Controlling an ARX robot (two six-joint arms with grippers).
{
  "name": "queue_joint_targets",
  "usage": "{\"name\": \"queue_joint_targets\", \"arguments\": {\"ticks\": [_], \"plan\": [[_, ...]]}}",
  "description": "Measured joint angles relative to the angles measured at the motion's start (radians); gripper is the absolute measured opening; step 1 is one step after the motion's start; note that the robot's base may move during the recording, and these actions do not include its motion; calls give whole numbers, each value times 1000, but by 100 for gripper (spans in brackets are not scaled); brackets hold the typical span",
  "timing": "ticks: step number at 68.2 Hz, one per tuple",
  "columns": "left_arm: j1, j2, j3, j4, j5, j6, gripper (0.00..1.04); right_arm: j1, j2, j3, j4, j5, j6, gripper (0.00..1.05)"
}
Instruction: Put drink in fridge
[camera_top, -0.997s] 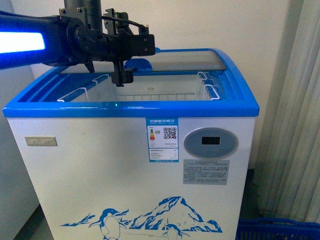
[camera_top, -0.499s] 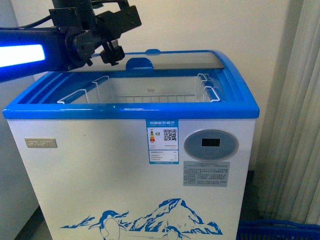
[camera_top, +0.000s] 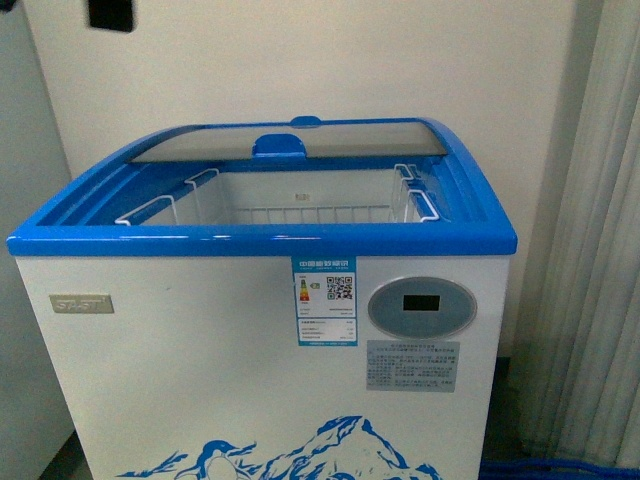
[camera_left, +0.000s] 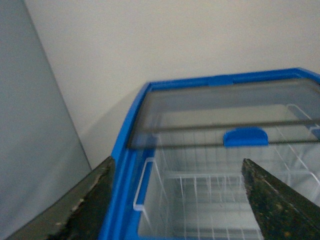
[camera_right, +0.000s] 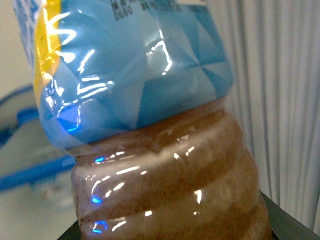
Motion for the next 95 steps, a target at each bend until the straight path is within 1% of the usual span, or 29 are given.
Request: {"name": "queue_joint_targets", "arguments": {"ticks": [2,4,6,7,8,10,11,15,18,23,24,25,33,37,43,46,51,58,59,63,71,77,95], "plan": [[21,-95,-140,32,8,-37,67,-71,49,86,-171,-163,-64,43],[37,-183,-266,59,16,-64,60,-127,92,152,-312,-315,-144,43],[50,-254,-366,86,23,-82,53,-166,133,190,-405,-435,-243,43],[56,-281,-407,98,26,-91,50,-179,153,197,-421,-484,-287,43],[62,-304,-444,109,26,-95,46,-189,177,199,-422,-523,-335,43],[66,-324,-478,121,29,-101,43,-194,201,204,-415,-556,-370,43],[69,-339,-510,130,34,-105,39,-196,230,210,-399,-581,-416,43],[75,-362,-579,150,51,-110,30,-194,299,237,-337,-619,-552,43],[81,-383,-639,165,57,-116,21,-190,374,283,-273,-612,-646,43],[96,-436,-730,193,75,-119,4,-159,561,406,-163,-536,-842,43],[98,-449,-745,198,78,-124,2,-152,591,428,-154,-528,-869,43],[100,-461,-759,202,79,-122,3,-139,643,464,-139,-515,-930,43],[114,-517,-824,214,91,-124,3,-73,850,624,-127,-468,-1122,43],[147,-544,-855,215,142,-123,3,-36,960,715,-134,-454,-1222,43],[176,-584,-898,215,148,-124,3,17,1131,880,-170,-416,-1378,43],[179,-599,-912,215,149,-124,3,33,1194,946,-180,-392,-1432,43],[179,-636,-942,213,155,-124,3,61,1337,1109,-196,-336,-1523,43],[179,-674,-969,204,156,-124,3,79,1487,1300,-225,-272,-1559,43],[179,-684,-975,200,156,-124,3,82,1522,1346,-234,-249,-1565,43],[179,-710,-991,190,156,-124,3,89,1602,1453,-257,-208,-1568,43],[179,-763,-1020,163,156,-124,3,102,1726,1617,-291,-154,-1561,43],[179,-800,-1037,142,156,-124,3,119,1773,1657,-285,-136,-1548,43],[179,-927,-1080,58,156,-124,3,200,1847,1658,-201,-101,-1513,43]]}}
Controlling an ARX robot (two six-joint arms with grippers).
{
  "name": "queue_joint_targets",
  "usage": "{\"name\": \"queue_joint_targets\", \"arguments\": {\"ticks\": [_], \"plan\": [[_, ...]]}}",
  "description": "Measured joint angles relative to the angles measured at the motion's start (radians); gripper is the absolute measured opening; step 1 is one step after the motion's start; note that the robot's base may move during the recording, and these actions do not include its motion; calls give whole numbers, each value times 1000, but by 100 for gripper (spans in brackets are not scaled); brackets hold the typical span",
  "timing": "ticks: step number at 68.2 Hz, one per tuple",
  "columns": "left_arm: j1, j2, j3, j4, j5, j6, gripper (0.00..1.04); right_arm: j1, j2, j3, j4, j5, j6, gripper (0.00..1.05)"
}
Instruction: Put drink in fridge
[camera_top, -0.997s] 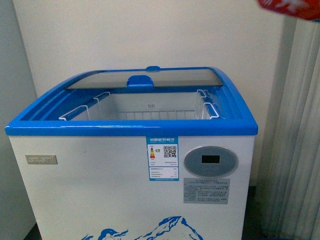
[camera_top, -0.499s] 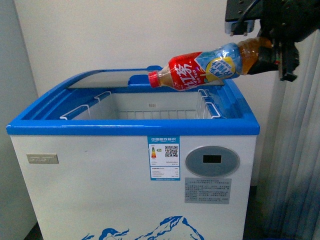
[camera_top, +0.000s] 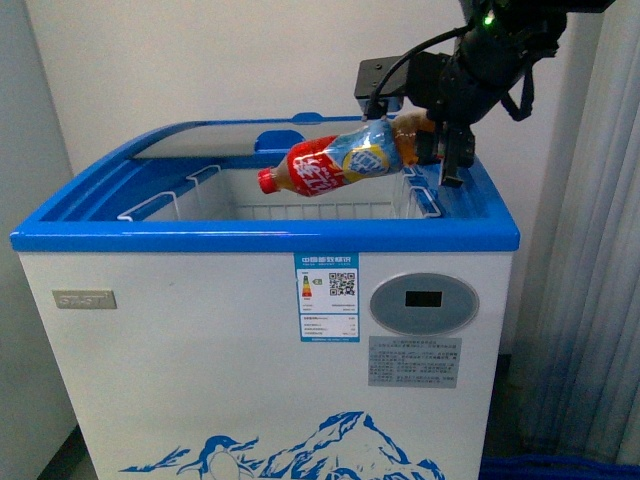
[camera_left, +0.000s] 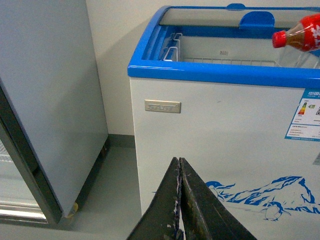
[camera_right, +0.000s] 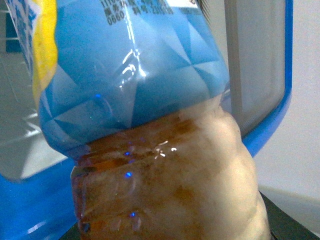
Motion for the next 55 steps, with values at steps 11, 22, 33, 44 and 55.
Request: {"name": "queue_joint_targets", "arguments": {"ticks": [11,22,33,44,55], "plan": [[0,-58,-39,-6,0,0,3,35,35,0,37,16,10,43],[0,-130,-42,-70,0,0,3,57,76,1,74,27,22,44],[0,-200,-42,-137,0,-1,3,78,85,2,104,21,50,71],[0,-276,-42,-212,0,-1,3,101,60,-55,174,14,68,98],[0,-343,-42,-279,0,-1,3,91,-84,-234,295,-11,167,97]]}}
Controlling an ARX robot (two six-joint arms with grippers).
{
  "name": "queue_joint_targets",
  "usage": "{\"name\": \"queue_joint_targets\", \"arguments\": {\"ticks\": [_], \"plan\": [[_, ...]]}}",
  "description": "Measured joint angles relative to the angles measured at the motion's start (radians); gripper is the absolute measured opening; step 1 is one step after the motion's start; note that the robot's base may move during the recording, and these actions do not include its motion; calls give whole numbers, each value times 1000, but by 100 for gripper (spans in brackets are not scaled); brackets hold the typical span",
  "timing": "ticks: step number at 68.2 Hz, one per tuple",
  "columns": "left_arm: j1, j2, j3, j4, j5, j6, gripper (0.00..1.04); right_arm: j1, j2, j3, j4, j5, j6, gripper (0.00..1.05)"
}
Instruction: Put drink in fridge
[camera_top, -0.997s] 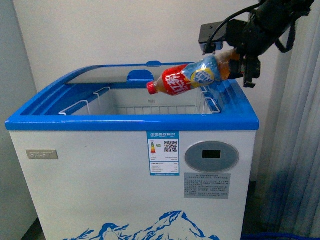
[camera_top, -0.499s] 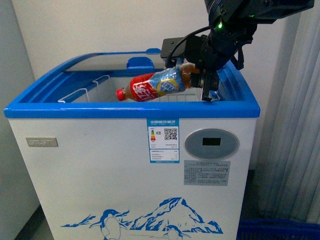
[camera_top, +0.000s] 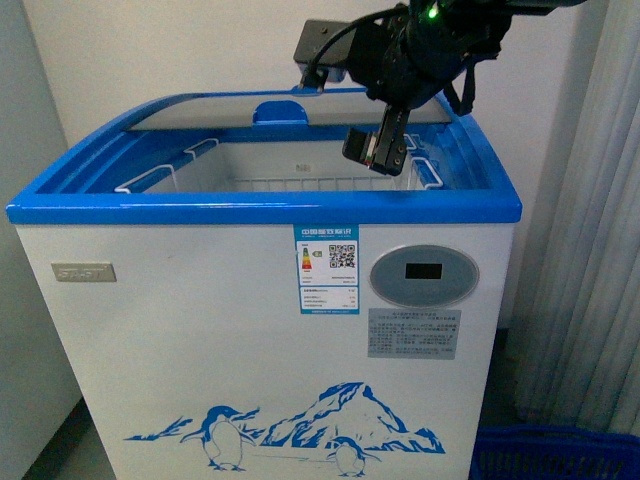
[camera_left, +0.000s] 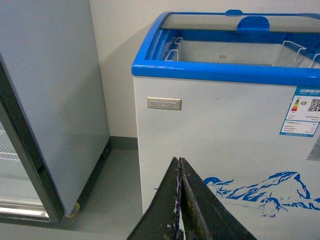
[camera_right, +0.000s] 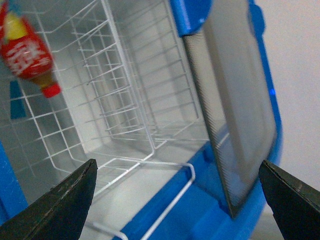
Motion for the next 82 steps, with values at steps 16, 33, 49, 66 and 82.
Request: {"name": "queue_joint_targets", "arguments": {"ticks": [16,33,49,66,82], "plan": [[0,-214,0,-225,0,0,3,-179,-753,-678,-111,48,665,97],[0,-227,0,-233,0,0,3,-461,-1398,-1068,-509,-220,1042,97],[0,-227,0,-233,0,0,3,-469,-1841,-1476,-4,-239,1077,63],[0,-227,0,-233,0,0,3,-304,-1948,-1692,86,-85,1073,19],[0,-228,0,-233,0,0,3,-303,-2011,-1801,126,-80,1071,3]]}}
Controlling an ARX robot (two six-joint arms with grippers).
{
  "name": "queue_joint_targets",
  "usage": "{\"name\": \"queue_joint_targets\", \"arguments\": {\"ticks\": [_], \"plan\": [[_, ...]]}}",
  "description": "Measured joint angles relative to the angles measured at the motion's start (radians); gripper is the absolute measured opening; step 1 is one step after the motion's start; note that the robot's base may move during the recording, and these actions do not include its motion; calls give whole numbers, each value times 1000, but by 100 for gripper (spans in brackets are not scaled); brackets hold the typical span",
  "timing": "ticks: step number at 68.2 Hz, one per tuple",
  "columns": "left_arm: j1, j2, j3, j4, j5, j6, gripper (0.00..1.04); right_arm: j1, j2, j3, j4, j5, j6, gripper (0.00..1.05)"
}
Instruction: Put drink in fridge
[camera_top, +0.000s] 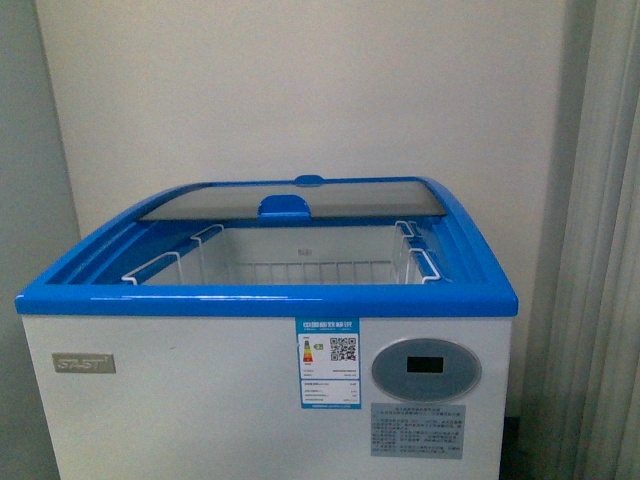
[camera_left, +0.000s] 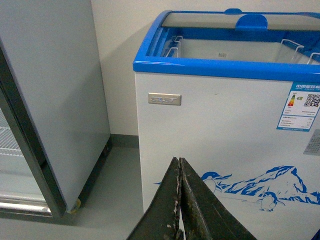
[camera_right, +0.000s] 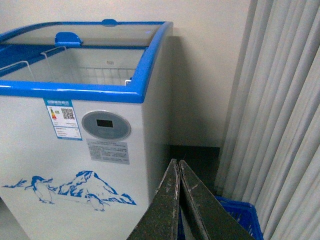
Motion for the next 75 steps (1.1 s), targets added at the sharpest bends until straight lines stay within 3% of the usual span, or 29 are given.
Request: {"name": "queue_joint_targets", "arguments": {"ticks": [70,72,75], "plan": [[0,0,0,0,0,0,3,1,-154,-185,47,0,0,3],[0,0,0,0,0,-2,10,1,-154,-185,47,1,-1,14],[0,0,0,0,0,-2,17,1,-154,-185,47,0,-1,20]]}}
